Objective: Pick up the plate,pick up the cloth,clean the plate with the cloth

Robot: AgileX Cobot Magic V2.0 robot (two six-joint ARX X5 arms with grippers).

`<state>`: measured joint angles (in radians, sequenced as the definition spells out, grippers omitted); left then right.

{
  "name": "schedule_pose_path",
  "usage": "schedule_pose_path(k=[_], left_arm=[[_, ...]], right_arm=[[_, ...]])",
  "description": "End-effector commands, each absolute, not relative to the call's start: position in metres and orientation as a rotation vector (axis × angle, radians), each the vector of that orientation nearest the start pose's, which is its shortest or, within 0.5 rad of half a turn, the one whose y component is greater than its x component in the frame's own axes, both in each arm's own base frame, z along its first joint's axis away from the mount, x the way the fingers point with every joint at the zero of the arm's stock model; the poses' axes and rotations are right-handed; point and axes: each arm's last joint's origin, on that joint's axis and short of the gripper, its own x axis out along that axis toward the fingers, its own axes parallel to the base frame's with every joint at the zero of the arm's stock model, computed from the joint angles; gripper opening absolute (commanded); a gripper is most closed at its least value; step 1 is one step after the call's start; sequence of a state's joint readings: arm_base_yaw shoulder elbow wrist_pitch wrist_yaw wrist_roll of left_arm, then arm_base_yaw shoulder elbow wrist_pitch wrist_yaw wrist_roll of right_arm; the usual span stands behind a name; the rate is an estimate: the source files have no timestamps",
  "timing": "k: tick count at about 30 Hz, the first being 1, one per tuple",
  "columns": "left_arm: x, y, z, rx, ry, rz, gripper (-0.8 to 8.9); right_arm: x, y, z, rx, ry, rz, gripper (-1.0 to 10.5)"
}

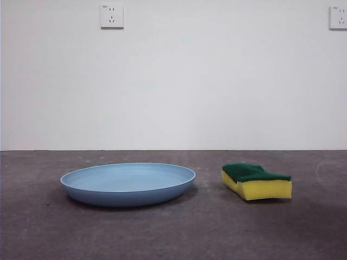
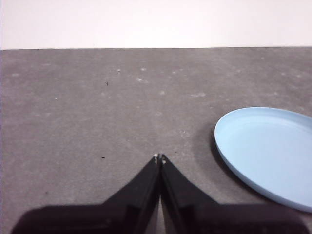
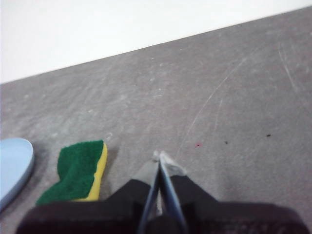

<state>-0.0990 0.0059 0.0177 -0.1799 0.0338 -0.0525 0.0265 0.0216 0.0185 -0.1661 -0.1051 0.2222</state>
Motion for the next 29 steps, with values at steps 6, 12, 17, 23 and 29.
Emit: schedule_pose_path(k=[6, 12, 17, 23, 29], left_arm=[[0.093, -0.010, 0.183, -0.214, 0.126, -0.118, -0.06], [0.101, -0.011, 0.217, -0.213, 0.162, -0.125, -0.06], [0.119, -0.015, 0.243, -0.207, 0.267, -0.197, -0.06], [0.147, -0.021, 0.261, -0.173, 0.485, -0.300, -0.06], [0.172, -0.026, 0.264, -0.199, 0.701, -0.370, -0.03]], right_arm=[[0.095, 0.006, 0.192, 0.323, 0.175, 0.107, -0.1], [0.103, 0.006, 0.236, 0.317, 0.297, 0.089, -0.1], [0.120, 0.006, 0.268, 0.206, 0.376, 0.099, -0.1], [0.144, 0.010, 0.290, 0.128, 0.538, 0.222, 0.0], [0.169, 0.016, 0.293, 0.155, 0.739, 0.410, 0.1]])
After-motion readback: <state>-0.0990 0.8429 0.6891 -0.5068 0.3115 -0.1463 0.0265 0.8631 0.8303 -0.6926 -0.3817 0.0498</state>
